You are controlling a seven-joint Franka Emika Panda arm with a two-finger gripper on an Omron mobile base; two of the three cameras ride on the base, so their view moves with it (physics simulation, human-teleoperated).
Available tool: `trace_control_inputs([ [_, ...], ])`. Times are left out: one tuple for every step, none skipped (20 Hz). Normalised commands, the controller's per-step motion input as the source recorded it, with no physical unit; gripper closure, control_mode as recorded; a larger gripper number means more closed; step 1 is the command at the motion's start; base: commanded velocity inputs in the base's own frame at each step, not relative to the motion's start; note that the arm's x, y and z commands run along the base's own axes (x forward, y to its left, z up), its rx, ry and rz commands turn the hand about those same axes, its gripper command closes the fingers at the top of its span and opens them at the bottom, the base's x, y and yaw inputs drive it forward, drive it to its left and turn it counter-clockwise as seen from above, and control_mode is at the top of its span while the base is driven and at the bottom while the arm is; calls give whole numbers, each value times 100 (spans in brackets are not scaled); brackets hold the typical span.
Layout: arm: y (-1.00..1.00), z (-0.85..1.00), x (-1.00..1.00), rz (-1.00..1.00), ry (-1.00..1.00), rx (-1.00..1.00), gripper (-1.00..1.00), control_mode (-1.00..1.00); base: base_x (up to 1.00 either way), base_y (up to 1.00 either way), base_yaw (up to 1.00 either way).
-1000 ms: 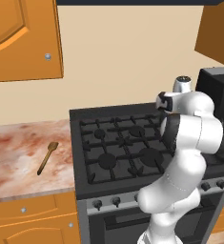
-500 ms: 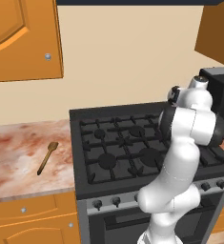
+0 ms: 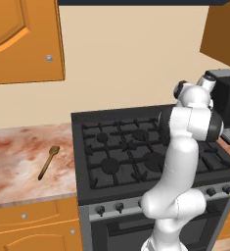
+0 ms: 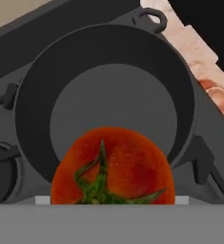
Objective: Put the lemon and tomato in the pot. Retrieve the spatula and lightly stir the vegetables in the pot.
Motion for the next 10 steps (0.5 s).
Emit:
trace_control_inputs([
  [0, -17, 0, 29, 1, 0, 100, -100, 0, 0, 0],
  [0, -19, 0, 28, 3, 0, 100, -100, 0, 0, 0],
  [0, -19, 0, 26, 8, 0, 100, -100, 0, 0, 0],
  [4, -20, 0, 20, 8, 0, 100, -100, 0, 0, 0],
  [2, -27, 0, 20, 7, 0, 100, -100, 0, 0, 0],
  [8, -43, 0, 15, 1, 0, 100, -100, 0, 0, 0],
  [17, -51, 2, 12, 3, 0, 100, -100, 0, 0, 0],
  [24, -46, 11, 11, 7, 0, 100, -100, 0, 0, 0],
  [26, -24, 16, 11, 6, 0, 100, -100, 0, 0, 0],
  [16, 0, 19, 10, 5, 0, 100, -100, 0, 0, 0],
])
